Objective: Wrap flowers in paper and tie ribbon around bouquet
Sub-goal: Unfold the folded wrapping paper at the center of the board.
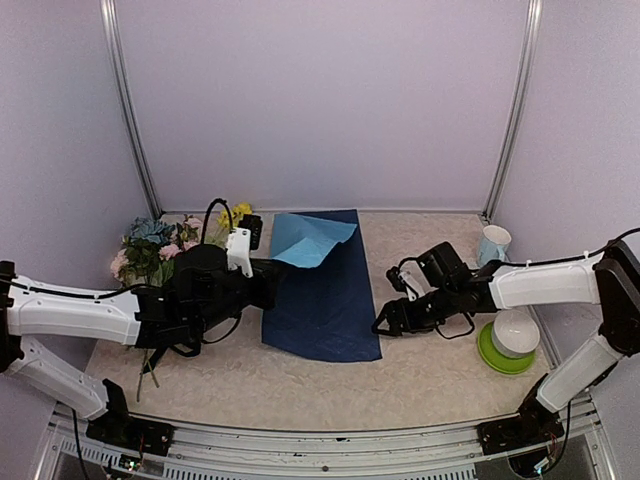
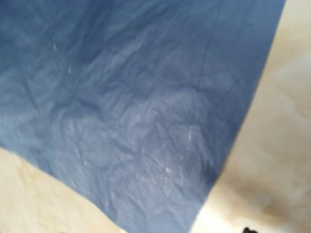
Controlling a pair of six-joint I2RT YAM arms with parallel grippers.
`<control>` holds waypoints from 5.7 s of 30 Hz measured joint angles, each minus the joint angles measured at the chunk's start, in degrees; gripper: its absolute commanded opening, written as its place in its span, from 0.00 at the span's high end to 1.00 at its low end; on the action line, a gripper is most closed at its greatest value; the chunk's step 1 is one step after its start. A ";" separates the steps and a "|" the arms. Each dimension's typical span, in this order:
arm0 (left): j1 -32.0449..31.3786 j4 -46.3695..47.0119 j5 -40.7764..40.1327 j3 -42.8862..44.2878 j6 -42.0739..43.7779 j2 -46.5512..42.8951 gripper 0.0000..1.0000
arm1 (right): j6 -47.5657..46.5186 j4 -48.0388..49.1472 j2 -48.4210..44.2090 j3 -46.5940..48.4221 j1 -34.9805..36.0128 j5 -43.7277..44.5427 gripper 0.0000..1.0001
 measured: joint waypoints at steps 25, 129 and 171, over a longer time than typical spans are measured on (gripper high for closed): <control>16.68 -11.65 6.88 -10.49 -26.47 -25.90 1.00 | -48.92 24.96 10.16 16.24 14.03 13.75 0.00; 33.66 0.24 41.86 -14.38 -33.35 -3.45 1.00 | -89.31 -14.21 40.33 74.97 1.22 18.03 0.45; 36.59 9.22 29.35 -24.20 -46.53 2.29 0.99 | -19.02 -11.50 13.49 10.82 -0.13 29.03 0.45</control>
